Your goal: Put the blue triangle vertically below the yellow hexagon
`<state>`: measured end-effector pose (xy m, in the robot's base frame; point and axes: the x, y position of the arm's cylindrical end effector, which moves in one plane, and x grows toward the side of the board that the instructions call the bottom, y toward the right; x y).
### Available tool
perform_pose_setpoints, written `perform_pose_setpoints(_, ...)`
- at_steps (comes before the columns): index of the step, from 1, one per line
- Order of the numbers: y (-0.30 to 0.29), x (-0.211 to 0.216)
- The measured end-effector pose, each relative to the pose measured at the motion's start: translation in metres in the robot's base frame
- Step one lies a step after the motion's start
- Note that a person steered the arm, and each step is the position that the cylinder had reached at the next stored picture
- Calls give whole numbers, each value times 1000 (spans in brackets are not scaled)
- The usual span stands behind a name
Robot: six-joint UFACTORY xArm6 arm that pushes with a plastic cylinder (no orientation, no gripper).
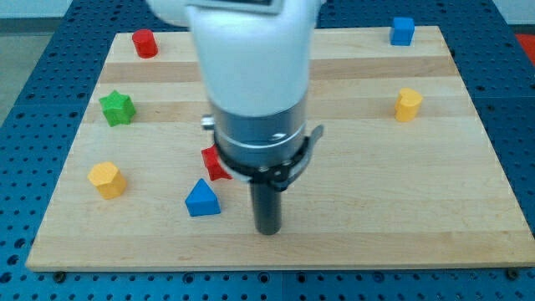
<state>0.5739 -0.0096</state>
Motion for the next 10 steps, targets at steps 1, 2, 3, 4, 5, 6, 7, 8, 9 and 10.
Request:
perform_pose_setpoints(1, -18, -11)
perform_pose_setpoints(2, -78, -12)
perform_pose_setpoints(3, -132, -12)
perform_pose_setpoints(4, -115, -12)
perform_pose_setpoints(5, -100, -27)
perform_pose_setpoints(6, -106, -51)
perform_pose_setpoints(7, -154, -47)
perform_pose_setpoints(8, -205, -21)
perform_pose_setpoints(9, -214, -12)
perform_pose_setpoints(10, -174, -12)
